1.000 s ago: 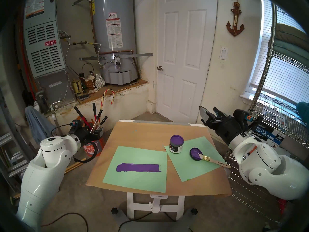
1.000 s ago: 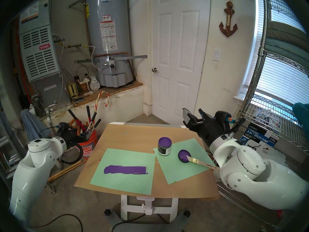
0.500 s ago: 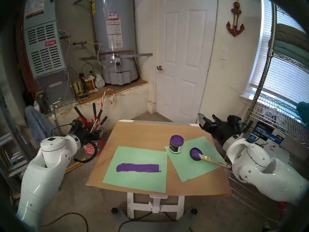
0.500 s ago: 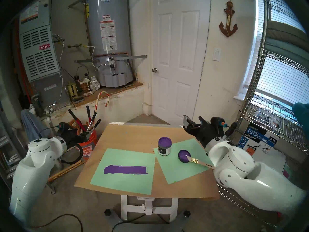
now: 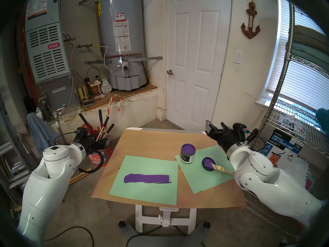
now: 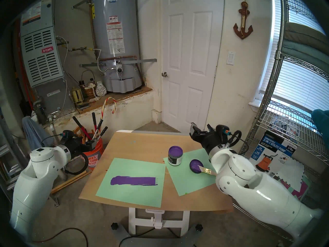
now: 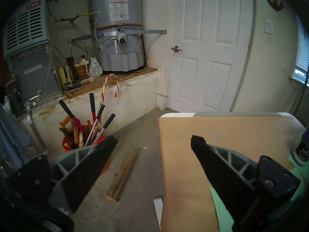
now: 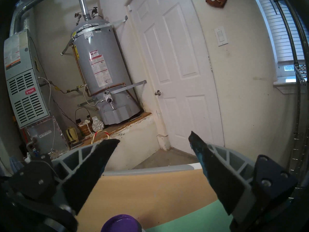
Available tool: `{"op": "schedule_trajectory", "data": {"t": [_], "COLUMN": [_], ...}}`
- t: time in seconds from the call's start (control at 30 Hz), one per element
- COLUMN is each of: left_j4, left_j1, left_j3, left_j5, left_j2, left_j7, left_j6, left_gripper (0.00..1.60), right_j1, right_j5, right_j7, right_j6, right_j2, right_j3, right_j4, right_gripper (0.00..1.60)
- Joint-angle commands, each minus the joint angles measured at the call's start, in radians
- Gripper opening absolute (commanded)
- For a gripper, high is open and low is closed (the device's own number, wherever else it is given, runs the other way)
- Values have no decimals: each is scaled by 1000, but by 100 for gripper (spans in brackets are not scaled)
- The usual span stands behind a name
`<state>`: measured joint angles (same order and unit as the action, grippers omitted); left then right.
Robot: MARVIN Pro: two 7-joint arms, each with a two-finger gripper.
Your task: Pick up brush, dip the brush into paint, and paint the wood
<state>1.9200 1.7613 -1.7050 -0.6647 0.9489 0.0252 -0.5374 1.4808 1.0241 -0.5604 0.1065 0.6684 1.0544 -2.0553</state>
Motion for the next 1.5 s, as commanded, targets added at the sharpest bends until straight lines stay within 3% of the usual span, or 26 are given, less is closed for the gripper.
{"op": "schedule_trajectory", "data": {"t": [0.0,0.5,0.6,0.73,0.93,1.07,1.27,1.47], "left_j4": [17,21,23,24,25,25,24,25], "left_j1": [-8,-6,-5,-4,-3,-3,-4,-3], "left_j3": [-10,-13,-14,-15,-16,-16,-15,-16], "left_j5": [-1,-2,-2,-3,-3,-3,-3,-3], "left_j2": [-2,-2,-1,-1,-1,-1,-1,-1], "left_j7": [0,1,2,3,3,3,3,3], "left_j6": [5,5,4,4,4,4,4,4], "left_gripper": [160,160,160,160,160,160,160,160], "right_j1": [-108,-248,-254,-222,-150,-105,-84,-101], "right_j5": [-80,-255,-322,-352,-312,-294,-182,-60], "right_j7": [-20,-118,-175,-196,-169,-68,38,144], "right_j6": [-2,3,29,70,134,191,257,256], "right_j2": [110,278,297,244,165,96,23,-33], "right_j3": [-32,-129,-128,-98,-43,-32,-38,-26], "right_j4": [31,185,225,234,206,194,182,203], "right_gripper": [160,160,160,160,160,160,160,160]}}
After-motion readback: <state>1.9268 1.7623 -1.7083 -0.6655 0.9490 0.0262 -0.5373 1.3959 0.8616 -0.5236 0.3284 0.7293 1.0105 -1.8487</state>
